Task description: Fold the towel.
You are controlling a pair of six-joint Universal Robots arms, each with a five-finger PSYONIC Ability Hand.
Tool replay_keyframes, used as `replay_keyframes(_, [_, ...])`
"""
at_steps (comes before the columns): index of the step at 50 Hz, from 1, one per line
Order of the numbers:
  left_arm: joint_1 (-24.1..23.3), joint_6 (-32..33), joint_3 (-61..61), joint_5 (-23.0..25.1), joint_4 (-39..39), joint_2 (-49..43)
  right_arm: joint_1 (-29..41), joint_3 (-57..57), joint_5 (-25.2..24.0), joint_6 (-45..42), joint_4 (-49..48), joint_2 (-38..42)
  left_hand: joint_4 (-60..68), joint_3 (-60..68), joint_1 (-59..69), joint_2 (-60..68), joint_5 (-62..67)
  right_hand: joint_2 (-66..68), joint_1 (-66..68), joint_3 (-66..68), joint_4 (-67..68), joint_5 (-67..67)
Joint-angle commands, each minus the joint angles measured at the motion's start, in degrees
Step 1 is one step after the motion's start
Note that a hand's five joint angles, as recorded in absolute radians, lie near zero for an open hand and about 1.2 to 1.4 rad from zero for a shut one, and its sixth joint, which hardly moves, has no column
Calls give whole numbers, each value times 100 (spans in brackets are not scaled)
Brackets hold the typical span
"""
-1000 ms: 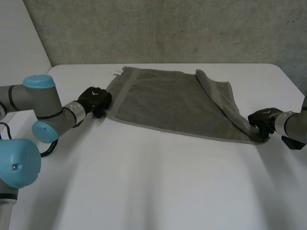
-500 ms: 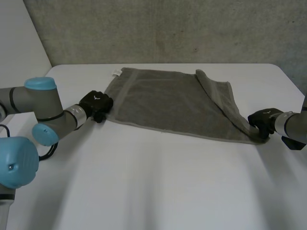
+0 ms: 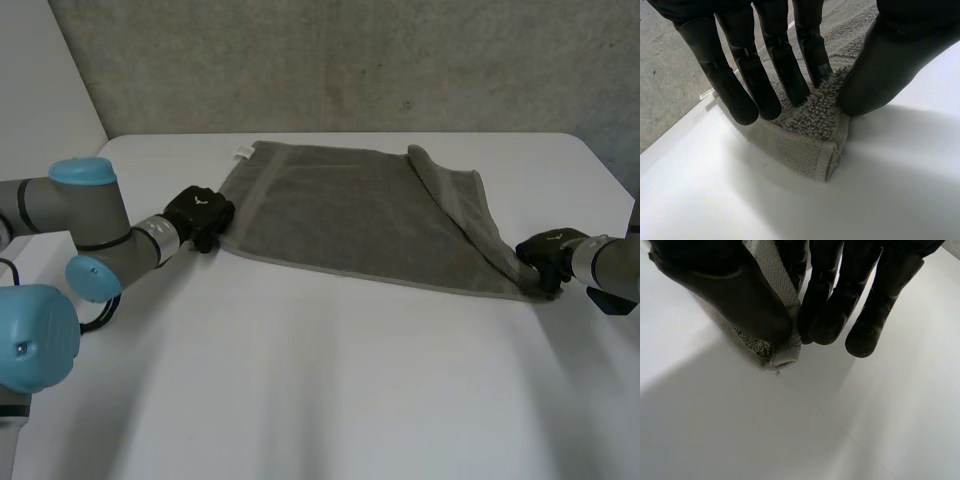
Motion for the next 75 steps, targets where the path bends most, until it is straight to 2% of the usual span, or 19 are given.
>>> replay_keyframes(1, [-6, -22, -44, 46, -63, 83, -5, 10, 0, 3, 0, -2, 219, 149, 386, 232, 202, 359, 391, 345, 343, 294])
replay_keyframes(8, [3, -22, -536, 248, -327, 426, 3, 19, 0, -6, 53, -20, 219, 149, 386, 232, 202, 359, 391, 345, 343, 294])
replay_keyframes(13, [108, 4, -1486, 468, -274, 997, 3, 116, -97, -67, 220, -231, 219, 149, 386, 232, 202, 359, 391, 345, 343, 294])
replay_keyframes(18, [336, 4, -2722, 451, 164, 1856, -67, 484, -465, -146, 518, -967, 219, 149, 386, 232, 202, 359, 391, 345, 343, 294])
replay_keyframes(24, [495, 4, -3657, 468, 464, 2623, -93, 775, -642, -155, 527, -1575, 219, 149, 386, 232, 202, 359, 391, 345, 343, 294])
replay_keyframes(26, [635, 4, -4260, 477, 683, 3183, -294, 880, -642, -155, 527, -1864, 219, 149, 386, 232, 202, 359, 391, 345, 343, 294])
replay_keyframes(31, [837, 4, -5016, 495, 868, 3878, -743, 1064, -651, -146, 588, -2146, 219, 149, 386, 232, 202, 359, 391, 345, 343, 294])
replay_keyframes(37, [934, -5, -5757, 530, 895, 4513, -963, 1372, -703, -111, 694, -2585, 219, 149, 386, 232, 202, 359, 391, 345, 343, 294])
replay_keyframes(43, [1154, 4, -6733, 943, 1009, 5462, -1245, 1812, -730, -173, 712, -3026, 219, 149, 386, 232, 202, 359, 391, 345, 343, 294])
replay_keyframes(48, [1409, -14, -7383, 1206, 983, 6200, -1341, 2401, -738, -665, 888, -3254, 219, 149, 386, 232, 202, 359, 391, 345, 343, 294])
replay_keyframes(50, [1575, -5, -7759, 1373, 983, 6603, -1446, 2908, -730, -1364, 1124, -3455, 219, 149, 386, 232, 202, 359, 391, 345, 343, 294])
replay_keyframes(55, [1769, 4, -8199, 1627, 1035, 6807, -1675, 3349, -730, -1938, 1222, -3579, 219, 149, 386, 232, 202, 359, 391, 345, 343, 294])
replay_keyframes(62, [1980, 22, -8491, 1901, 1080, 6772, -1702, 3473, -923, -1904, 1204, -3579, 219, 149, 386, 232, 202, 359, 391, 345, 343, 294])
replay_keyframes(68, [1980, 39, -8683, 1997, 1806, 6684, -1710, 3578, -1248, -1694, 1125, -3571, 219, 149, 386, 232, 202, 359, 391, 345, 343, 294])
replay_keyframes(69, [1980, 39, -8745, 1997, 2061, 6614, -1719, 3605, -1309, -1641, 1064, -3571, -1644, -1714, -1477, -1631, -1661, 359, 391, 345, 343, 294])
replay_keyframes(70, [1980, 39, -8745, 1997, 2064, 6613, -1719, 3605, -1310, -1641, 1063, -3571, -1662, -1732, -1495, -1650, -1680, 359, 391, 345, 343, 294])
replay_keyframes(71, [1972, 57, -8806, 1997, 2308, 6526, -1719, 3631, -1353, -1588, 994, -3571, -3394, -3465, -3227, -3382, -3412, 359, 391, 345, 343, 294])
replay_keyframes(75, [1928, 66, -8868, 1980, 2705, 6315, -1710, 3684, -1450, -1491, 826, -3571, -3664, -3734, -3497, -3651, -3682, 359, 391, 345, 343, 294])
